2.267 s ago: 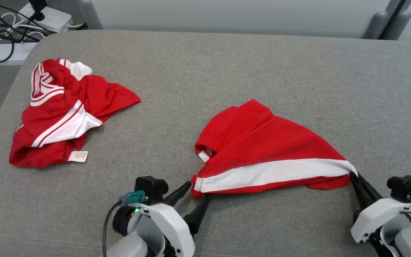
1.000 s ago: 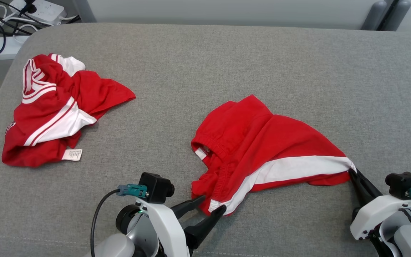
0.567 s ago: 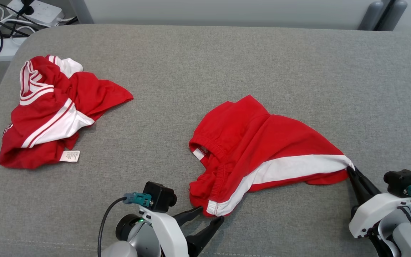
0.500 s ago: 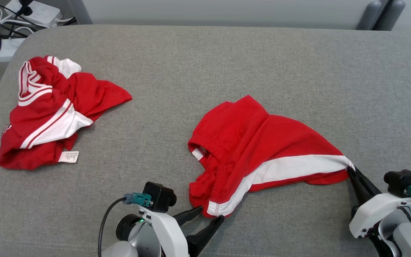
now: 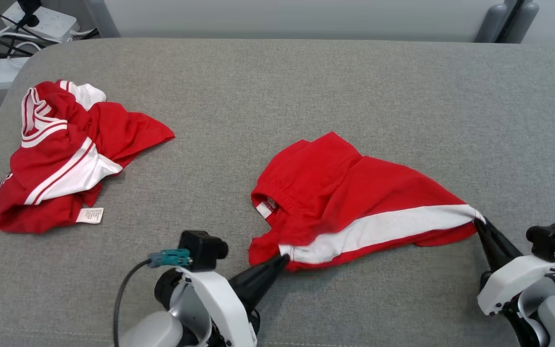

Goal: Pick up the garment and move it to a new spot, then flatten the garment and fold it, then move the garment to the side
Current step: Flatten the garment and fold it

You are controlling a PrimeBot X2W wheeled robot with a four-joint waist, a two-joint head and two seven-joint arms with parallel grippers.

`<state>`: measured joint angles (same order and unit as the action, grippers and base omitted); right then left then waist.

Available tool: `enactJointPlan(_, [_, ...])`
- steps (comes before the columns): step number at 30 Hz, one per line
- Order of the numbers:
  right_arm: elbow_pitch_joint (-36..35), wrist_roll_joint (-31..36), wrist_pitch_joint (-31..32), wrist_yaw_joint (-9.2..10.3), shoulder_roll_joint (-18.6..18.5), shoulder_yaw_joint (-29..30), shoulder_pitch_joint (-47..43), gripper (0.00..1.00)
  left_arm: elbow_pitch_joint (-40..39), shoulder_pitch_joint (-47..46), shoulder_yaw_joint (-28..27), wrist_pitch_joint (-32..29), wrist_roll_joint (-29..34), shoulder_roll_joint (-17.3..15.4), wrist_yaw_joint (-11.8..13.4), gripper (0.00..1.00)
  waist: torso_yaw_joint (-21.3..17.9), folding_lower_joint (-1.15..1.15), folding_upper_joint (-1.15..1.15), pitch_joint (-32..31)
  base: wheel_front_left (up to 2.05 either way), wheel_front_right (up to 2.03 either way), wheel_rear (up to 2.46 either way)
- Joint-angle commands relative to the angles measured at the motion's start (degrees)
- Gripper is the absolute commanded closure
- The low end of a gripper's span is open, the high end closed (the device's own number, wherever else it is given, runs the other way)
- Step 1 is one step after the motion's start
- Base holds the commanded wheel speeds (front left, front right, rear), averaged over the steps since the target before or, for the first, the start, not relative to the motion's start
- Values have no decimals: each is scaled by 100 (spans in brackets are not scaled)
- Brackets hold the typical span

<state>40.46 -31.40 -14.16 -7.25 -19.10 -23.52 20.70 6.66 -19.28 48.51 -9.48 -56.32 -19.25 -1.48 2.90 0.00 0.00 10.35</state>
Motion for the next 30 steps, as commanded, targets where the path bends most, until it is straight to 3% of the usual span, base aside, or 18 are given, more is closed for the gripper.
enactJointPlan(1, [-189,4,-84,-24,-167,1,34,100,-222,-257,-323,186,102,-140,-29,100,4,0,0,-22,0,0,0])
enactJointPlan(11, [-1649,300,-84,-24,-668,669,202,100,-1138,-417,-1519,1106,-232,-602,-75,100,-50,0,0,-510,0,0,0])
enactJointPlan(15, [-2389,325,-84,-24,-969,809,386,100,-1761,-688,-2043,963,-1030,-551,-102,100,-120,0,0,-846,0,0,0])
enactJointPlan(20, [-3256,152,59,-24,-1280,1100,422,100,-2457,-1048,-2426,648,-1624,-549,169,100,-218,0,0,-1121,0,0,0])
enactJointPlan(23, [-3901,165,316,-24,-1454,1646,403,100,-3013,-1281,-2535,394,-1871,-590,343,100,-286,0,0,-1166,0,0,0])
enactJointPlan(27, [-4658,299,973,-24,-1427,2263,402,100,-3460,-1528,-2510,12,-1937,-741,690,100,-394,0,0,-1143,0,0,0])
enactJointPlan(30, [-4695,391,1472,-24,-1232,2248,526,100,-3194,-1641,-2224,-223,-1763,-790,777,100,-439,0,0,-1042,0,0,0])
